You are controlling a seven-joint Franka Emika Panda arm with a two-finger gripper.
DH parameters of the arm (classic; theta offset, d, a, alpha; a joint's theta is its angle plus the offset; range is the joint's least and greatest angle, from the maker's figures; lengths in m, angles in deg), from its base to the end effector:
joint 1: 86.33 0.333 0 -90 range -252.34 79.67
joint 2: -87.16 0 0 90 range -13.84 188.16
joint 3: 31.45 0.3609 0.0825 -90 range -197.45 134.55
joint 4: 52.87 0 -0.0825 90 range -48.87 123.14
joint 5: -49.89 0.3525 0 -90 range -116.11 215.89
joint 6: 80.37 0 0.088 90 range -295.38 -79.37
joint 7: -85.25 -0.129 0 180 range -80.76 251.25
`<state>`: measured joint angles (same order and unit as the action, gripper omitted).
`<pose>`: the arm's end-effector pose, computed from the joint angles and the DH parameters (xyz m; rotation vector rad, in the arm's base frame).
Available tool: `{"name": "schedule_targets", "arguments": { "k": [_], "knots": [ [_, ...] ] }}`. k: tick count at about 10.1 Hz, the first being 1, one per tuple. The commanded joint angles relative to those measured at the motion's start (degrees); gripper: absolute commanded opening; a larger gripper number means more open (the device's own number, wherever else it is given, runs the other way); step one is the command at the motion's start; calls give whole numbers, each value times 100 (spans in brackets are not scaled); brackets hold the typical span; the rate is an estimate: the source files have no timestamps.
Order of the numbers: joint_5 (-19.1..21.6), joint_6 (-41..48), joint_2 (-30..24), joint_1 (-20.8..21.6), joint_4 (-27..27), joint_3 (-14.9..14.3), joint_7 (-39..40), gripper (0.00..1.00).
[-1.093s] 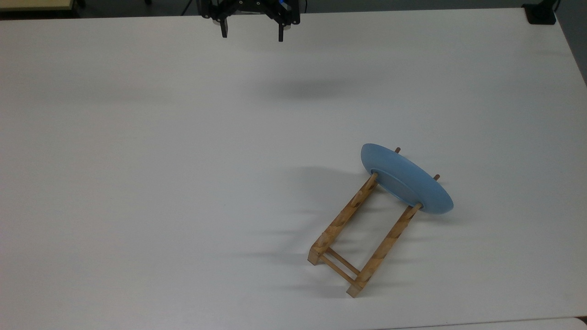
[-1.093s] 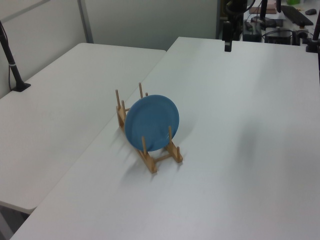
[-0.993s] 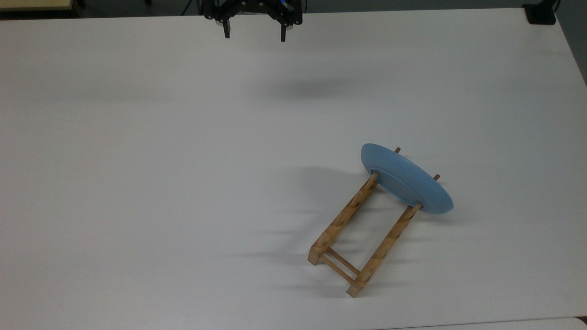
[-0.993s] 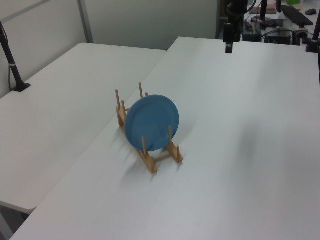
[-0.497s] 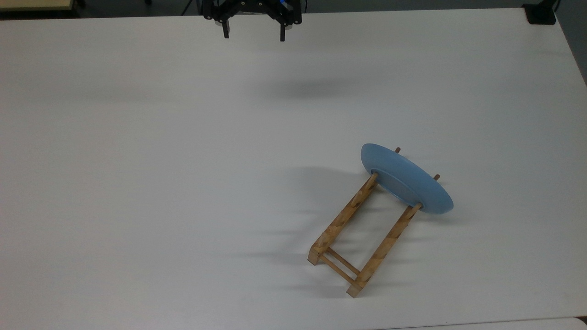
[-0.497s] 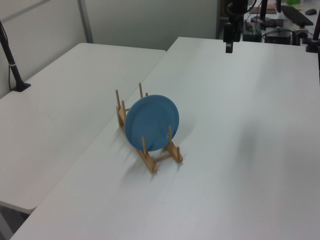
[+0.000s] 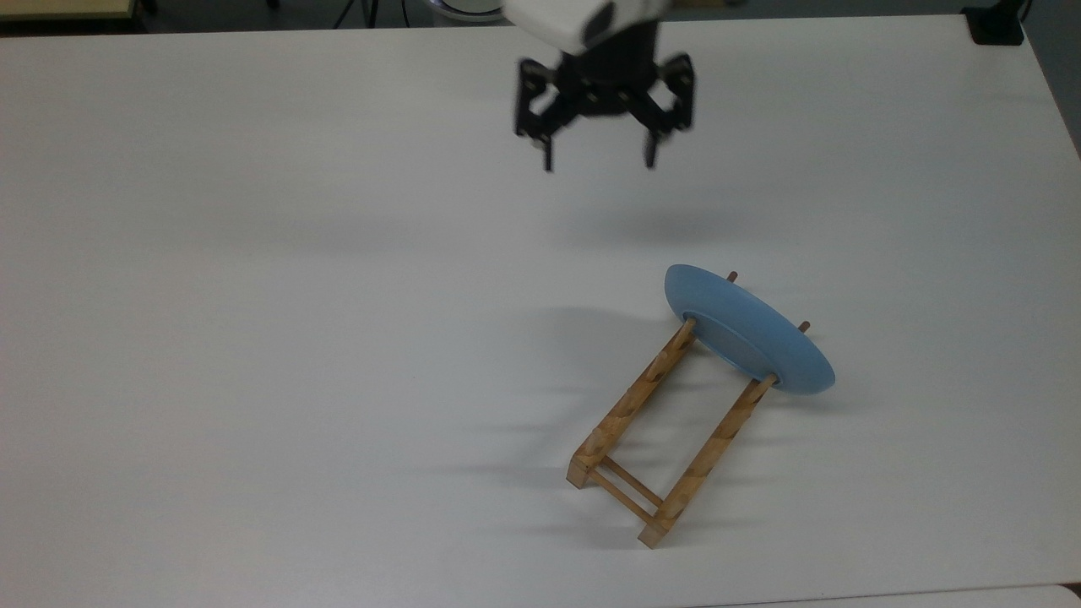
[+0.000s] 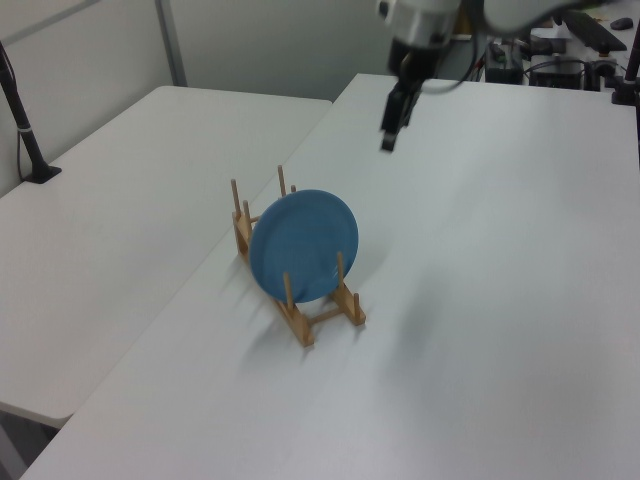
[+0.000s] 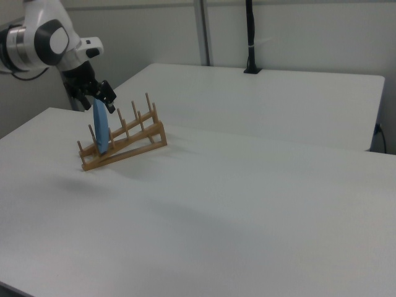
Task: Pick plate from plate rack
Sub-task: 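Move the open gripper down to the rim of the blue plate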
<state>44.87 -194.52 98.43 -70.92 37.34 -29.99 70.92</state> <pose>0.6030 0.1738 0.5753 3.1020 0.1090 0.3650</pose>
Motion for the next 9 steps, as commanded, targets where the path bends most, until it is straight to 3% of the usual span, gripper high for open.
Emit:
{"name": "schedule_targets", "arguments": {
  "k": [1,2,3,5,9],
  "knots": [
    [-857,-905,567,487,-153,-67,-1078,97],
    [-1095,-1177,752,593,-153,-67,-1316,87],
    [-1263,-1380,936,655,-153,-67,-1457,72],
    [-1552,-1575,1130,822,-153,-67,-1800,64],
    [-1844,-1593,1167,831,-258,-67,-1889,24]
  ]
}}
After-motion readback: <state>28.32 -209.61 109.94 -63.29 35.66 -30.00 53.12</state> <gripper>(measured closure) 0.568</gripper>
